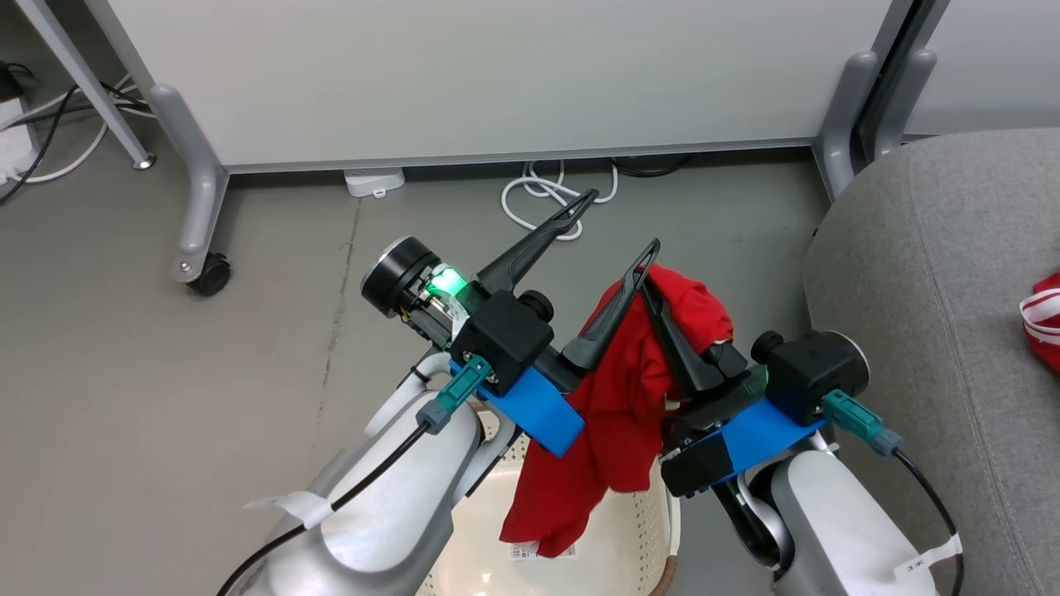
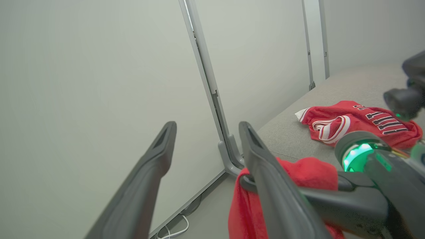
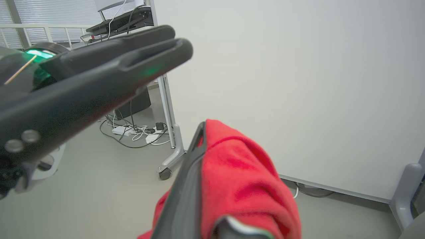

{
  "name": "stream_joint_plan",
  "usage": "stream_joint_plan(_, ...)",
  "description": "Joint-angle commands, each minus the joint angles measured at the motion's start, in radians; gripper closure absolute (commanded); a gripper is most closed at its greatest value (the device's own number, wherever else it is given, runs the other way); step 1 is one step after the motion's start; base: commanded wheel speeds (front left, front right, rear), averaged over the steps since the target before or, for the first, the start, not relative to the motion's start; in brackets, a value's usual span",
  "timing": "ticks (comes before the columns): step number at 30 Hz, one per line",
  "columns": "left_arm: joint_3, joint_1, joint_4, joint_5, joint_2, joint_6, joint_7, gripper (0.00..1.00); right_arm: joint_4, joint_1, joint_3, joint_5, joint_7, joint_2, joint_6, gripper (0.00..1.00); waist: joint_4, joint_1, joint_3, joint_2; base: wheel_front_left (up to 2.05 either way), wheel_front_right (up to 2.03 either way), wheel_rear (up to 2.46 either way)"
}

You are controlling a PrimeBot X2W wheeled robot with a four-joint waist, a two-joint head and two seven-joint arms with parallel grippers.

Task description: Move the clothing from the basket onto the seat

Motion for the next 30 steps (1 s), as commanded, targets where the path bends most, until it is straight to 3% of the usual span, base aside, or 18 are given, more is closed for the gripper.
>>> stream_joint_plan(1, 0.008, 0.010, -0.004, 0.003, -0.001, 0.000, -0.005, 0.00, -0.005, -0.001, -0.007, -0.007, 0.000, -0.002, 0.000, 1.00, -0.005, 0.0000, 0.005, 0.0000, 0.00, 0.00, 0.00)
stream_joint_plan(14, -0.011, 0.008, -0.001, 0.006, 0.008, -0.001, -0.004, 0.00, -0.019, -0.019, -0.074, -0.034, 0.000, -0.002, 0.001, 1.00, -0.079, 0.0000, 0.059, 0.0000, 0.00, 0.00, 0.00)
stream_joint_plan(30, -0.064, -0.026, 0.012, -0.001, 0.024, -0.002, -0.004, 0.00, -0.066, 0.000, -0.218, -0.071, 0.000, -0.001, 0.001, 1.00, -0.239, 0.0000, 0.126, 0.0000, 0.00, 0.00, 0.00)
